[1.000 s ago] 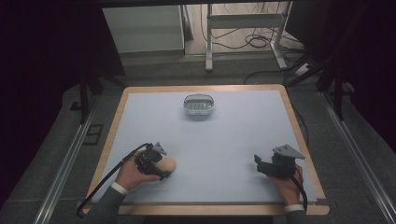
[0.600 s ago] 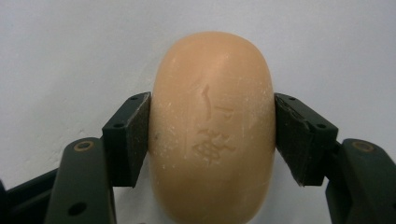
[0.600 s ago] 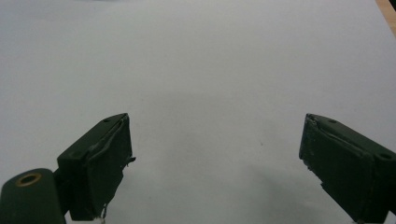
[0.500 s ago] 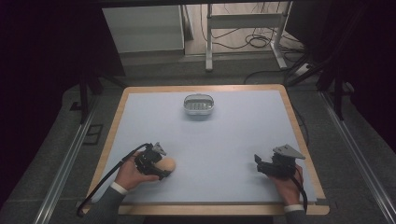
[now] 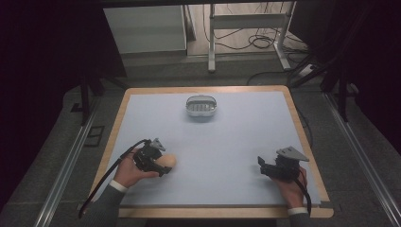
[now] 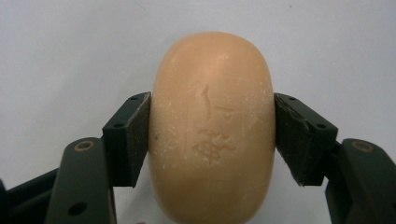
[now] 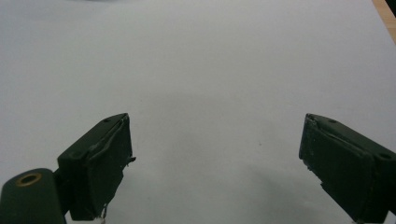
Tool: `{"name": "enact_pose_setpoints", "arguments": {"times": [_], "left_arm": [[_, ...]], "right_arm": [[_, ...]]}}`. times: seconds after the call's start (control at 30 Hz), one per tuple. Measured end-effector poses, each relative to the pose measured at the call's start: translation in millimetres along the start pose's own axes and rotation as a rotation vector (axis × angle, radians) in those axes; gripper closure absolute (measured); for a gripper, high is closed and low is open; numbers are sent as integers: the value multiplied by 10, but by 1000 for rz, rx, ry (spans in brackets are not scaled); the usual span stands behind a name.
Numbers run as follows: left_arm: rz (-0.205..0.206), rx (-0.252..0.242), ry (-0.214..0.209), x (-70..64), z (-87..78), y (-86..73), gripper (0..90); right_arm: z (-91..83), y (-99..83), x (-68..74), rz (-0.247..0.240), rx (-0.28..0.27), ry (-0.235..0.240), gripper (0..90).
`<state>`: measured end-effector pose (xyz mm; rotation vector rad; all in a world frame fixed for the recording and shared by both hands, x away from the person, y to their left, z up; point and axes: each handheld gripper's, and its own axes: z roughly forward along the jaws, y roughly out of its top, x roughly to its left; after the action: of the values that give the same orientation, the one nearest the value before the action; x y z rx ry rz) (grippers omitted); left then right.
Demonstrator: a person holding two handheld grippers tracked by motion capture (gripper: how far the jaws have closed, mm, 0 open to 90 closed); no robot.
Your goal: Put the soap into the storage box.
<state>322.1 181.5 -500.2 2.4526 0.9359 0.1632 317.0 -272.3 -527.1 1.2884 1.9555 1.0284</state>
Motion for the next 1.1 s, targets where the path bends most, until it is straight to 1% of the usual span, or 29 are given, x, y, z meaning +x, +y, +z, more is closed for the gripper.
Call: {"name": "enact_pose_setpoints", "arguments": {"times": [0.37,0.57,0.6,0.73,0.77,1.1], "left_arm": [[7,-8,4,65,-43,141,329],[12,-10,9,76,-63,218,329],[19,-11,6,88,-66,230,329],[16,-12,11,98,-69,270,329],[21,-12,10,106,-69,281,329],[18,-19,15,199,-80,407,329]], "right_arm": [[1,0,0,1,1,0,97],[2,0,-2,3,1,1,97],[2,0,-1,3,2,1,97],[1,0,-1,2,1,1,97],[1,0,-1,2,1,1,97],[2,1,0,1,3,1,98]]}}
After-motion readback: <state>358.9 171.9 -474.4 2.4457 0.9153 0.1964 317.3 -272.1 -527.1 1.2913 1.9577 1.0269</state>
